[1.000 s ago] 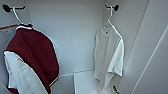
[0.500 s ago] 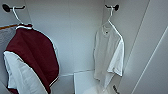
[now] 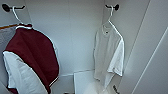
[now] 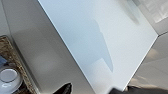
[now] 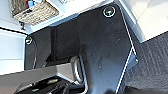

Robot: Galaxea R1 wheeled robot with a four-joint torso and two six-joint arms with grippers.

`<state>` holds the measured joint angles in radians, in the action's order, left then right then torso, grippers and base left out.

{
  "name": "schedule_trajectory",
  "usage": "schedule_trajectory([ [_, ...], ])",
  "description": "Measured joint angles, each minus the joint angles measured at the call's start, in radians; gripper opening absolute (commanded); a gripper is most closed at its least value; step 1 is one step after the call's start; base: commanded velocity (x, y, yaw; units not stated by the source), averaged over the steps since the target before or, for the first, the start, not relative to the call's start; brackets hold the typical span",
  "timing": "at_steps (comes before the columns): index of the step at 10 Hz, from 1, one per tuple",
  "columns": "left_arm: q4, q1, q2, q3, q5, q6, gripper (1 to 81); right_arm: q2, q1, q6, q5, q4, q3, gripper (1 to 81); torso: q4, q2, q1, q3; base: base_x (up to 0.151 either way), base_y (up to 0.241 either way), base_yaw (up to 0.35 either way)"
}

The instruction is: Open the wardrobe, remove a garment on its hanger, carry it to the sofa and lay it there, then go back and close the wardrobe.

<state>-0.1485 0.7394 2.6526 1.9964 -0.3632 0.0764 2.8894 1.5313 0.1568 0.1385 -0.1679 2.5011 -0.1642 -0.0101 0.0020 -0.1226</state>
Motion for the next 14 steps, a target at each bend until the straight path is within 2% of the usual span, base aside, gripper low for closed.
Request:
schedule_trajectory([
  [6, 0.003, -0.215, 0.065, -0.011, -0.087, -0.119, 81.1, 0.000, 0.000, -0.003, 0.003, -0.001, 0.001, 81.1, 0.000, 0.001, 0.000, -0.001, 0.000, 0.000, 0.000],
  [10, 0.003, -0.371, 0.132, 0.014, -0.138, -0.232, 81.1, 0.006, -0.008, -0.008, 0.010, -0.003, 0.002, 81.1, 0.000, 0.002, 0.000, -0.002, 0.000, 0.000, 0.000],
  [14, 0.003, -0.506, 0.186, 0.016, -0.160, -0.341, 81.1, 0.011, -0.008, -0.008, 0.011, -0.003, 0.001, 81.1, 0.000, 0.002, 0.001, -0.002, 0.000, 0.000, 0.000],
])
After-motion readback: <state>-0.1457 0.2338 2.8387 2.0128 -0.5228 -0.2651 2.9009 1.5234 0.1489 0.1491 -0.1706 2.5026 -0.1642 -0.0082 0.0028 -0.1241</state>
